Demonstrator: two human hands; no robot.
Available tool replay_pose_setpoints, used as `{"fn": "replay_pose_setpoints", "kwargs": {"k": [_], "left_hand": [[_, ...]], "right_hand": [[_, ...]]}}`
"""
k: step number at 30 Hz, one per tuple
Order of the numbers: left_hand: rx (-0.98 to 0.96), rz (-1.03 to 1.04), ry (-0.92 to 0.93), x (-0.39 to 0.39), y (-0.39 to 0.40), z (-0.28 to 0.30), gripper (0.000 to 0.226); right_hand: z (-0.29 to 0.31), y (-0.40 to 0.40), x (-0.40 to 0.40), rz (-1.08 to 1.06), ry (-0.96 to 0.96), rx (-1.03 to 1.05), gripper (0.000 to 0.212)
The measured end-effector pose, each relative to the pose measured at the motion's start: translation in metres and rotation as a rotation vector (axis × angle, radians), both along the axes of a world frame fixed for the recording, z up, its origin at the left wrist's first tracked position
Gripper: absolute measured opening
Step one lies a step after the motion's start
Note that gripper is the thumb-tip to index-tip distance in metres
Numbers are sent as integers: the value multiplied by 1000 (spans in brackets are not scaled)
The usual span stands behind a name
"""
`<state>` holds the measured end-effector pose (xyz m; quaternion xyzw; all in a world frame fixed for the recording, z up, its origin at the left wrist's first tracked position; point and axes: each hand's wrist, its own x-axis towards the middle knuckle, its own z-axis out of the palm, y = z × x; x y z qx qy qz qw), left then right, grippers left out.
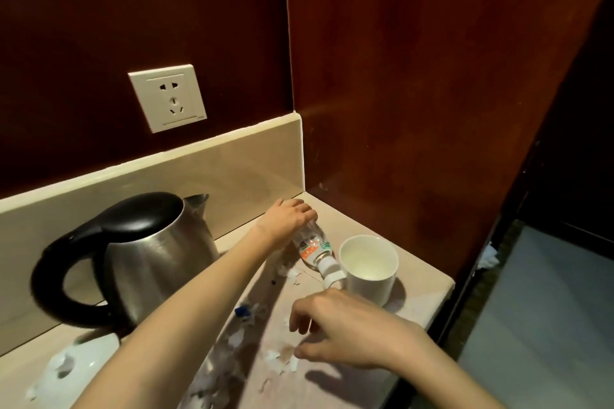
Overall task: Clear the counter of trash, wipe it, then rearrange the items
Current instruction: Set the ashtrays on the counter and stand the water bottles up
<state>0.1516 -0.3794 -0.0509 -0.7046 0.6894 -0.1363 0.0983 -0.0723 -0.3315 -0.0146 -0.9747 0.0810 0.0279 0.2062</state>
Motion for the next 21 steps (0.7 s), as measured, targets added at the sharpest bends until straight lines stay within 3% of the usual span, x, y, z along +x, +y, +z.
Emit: {"fn": "replay_pose_setpoints", "kwargs": {"k": [8, 13, 21], "left_hand": [[-132, 82, 197, -1, 23, -2, 43], [-220, 162, 338, -2, 45, -1, 56], [-518, 224, 633, -16, 95, 22, 66]], "right_hand": [[-4, -1, 13, 7, -5, 21, 31], [-7, -6, 21, -14, 6, 37, 29], [-10, -10, 24, -50, 7, 83, 28]]}}
